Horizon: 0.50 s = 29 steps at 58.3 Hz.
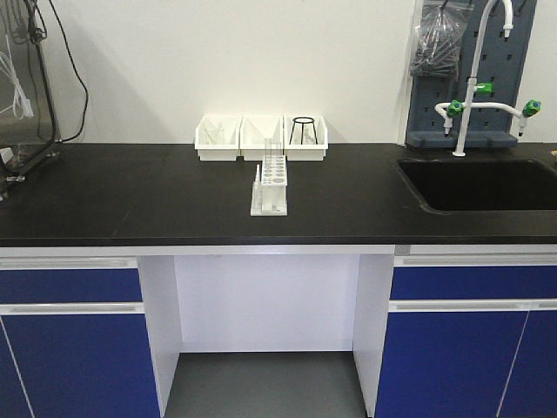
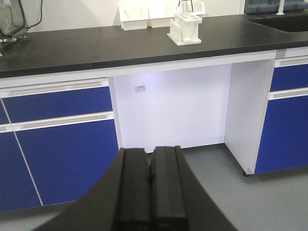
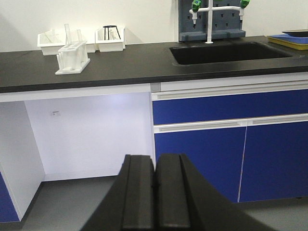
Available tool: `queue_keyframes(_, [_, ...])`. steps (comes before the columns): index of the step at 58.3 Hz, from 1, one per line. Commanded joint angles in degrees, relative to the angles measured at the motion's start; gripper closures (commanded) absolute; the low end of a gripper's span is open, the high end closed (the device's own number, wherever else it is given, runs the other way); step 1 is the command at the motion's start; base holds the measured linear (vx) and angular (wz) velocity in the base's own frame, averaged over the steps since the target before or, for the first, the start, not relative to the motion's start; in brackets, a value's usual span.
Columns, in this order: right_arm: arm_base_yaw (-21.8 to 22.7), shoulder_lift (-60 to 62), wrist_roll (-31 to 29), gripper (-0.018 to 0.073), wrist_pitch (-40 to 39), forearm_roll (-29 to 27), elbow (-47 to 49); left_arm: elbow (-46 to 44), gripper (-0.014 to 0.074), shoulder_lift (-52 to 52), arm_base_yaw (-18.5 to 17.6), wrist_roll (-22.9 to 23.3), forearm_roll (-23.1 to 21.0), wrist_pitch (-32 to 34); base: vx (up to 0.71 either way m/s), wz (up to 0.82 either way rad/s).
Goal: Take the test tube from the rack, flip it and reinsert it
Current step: 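Drive the base forward toward the white test tube rack on the bench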
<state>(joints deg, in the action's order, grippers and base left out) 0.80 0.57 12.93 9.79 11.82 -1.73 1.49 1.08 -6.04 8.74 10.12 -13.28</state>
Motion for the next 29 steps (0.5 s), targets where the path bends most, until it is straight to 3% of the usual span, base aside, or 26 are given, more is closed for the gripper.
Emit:
queue_keyframes(1, [0.28,0.81,-0.44,0.057,-4.81,0.65,-0.14,-0.23,0.0602,0.46,-0.01,0.5,-0.22,4.55,0.0,0.0])
queue_keyframes(29, [0.28,0.81,-0.44,0.057,-4.81,0.65,-0.14,-0.23,0.0602,0.46,-0.01,0.5,-0.22,4.55,0.0,0.0])
